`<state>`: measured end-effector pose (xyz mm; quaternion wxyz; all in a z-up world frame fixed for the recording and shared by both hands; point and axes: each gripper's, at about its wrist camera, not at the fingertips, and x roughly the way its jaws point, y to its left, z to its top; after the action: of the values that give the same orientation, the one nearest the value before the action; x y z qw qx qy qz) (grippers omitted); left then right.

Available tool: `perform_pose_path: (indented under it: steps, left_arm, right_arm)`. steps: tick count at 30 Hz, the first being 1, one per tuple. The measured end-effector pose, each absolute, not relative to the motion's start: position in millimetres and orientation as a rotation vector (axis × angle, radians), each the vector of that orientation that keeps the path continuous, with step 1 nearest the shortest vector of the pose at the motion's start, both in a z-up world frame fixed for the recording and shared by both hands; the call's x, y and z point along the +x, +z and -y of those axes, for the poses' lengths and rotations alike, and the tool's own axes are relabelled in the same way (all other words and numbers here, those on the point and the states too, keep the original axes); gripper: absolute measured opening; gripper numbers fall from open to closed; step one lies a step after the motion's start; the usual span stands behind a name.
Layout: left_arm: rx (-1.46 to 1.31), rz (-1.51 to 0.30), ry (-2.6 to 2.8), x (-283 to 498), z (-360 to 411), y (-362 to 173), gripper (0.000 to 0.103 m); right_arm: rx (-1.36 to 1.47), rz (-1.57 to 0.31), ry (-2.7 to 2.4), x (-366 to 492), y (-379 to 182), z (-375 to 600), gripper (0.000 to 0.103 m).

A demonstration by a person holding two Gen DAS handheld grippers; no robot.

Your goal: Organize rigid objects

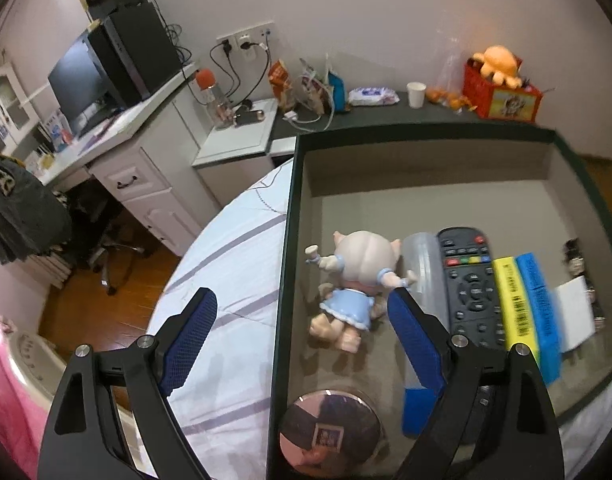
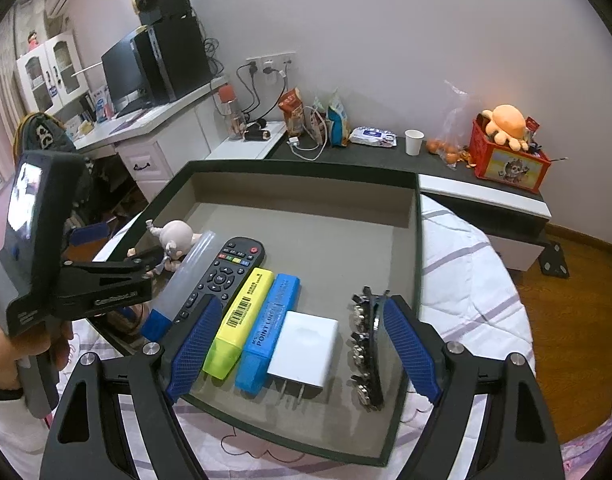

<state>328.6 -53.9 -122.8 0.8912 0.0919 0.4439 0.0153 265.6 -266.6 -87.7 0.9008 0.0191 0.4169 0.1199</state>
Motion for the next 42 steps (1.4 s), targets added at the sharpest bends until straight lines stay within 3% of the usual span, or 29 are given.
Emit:
perform_pose_path:
  steps: [10,15,42]
  left_arm:
    - [0.085,-0.839,-0.018,280,41,-92,0.09]
    - [0.07,-0.805,-0.042,252,45,-85,0.102]
    - [0.082,-0.822,-0.07,238,56,-65,0.103]
  right_arm:
    - [0.087,-0.817,0.223,248,-66,287,0.084]
    - [0.067,-0.837,0.225,240,-68,283,0.084]
    - [-0.127,-0.946,0.193,243,-61,222,0.085]
